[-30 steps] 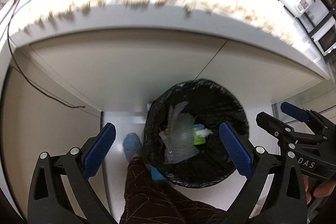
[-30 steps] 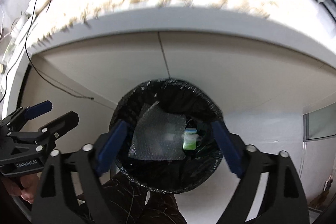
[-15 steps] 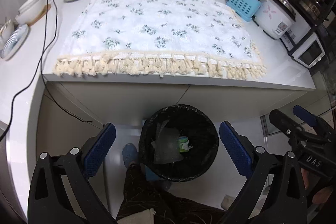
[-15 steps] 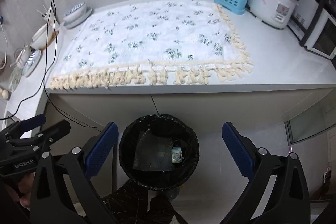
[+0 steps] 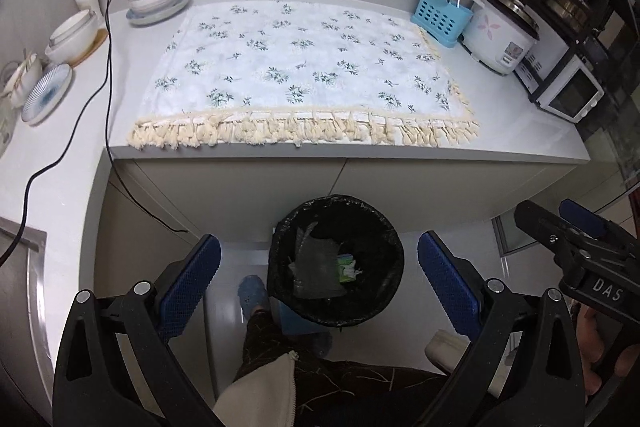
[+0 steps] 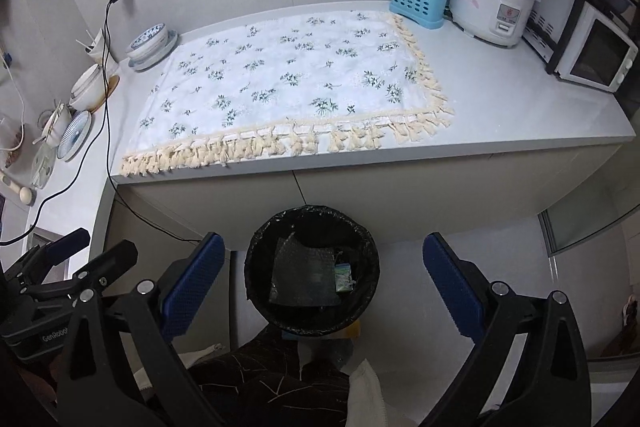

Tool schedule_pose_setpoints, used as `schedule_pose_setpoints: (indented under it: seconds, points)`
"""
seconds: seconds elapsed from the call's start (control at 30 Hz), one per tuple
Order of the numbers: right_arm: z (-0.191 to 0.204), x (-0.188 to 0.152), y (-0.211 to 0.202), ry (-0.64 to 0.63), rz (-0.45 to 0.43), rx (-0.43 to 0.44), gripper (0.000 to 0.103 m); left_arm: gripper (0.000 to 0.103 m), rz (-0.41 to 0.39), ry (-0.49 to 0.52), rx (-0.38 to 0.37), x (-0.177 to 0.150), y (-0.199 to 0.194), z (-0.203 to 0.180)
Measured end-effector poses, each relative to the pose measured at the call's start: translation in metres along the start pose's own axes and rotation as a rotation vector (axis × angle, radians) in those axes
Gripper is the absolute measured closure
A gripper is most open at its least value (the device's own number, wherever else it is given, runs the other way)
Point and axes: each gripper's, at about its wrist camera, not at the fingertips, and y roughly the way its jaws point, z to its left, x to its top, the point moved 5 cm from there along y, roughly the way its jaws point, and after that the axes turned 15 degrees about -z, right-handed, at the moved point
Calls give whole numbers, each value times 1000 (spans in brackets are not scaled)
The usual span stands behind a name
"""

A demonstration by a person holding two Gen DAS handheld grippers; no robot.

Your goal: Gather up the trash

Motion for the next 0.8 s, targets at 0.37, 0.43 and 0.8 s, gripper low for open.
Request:
schedule_pose_setpoints:
  seconds: [0.37,0.43,0.8]
  points:
    - [5,-2,0,-52,6,-13,8,6,5,2,19,1,0,0]
    - [4,-1,0,-54,6,-16,8,6,3,3,25,2,-1,1]
    - [2,2,2,-53,13,-13,8,6,12,4,35,5,2,-1]
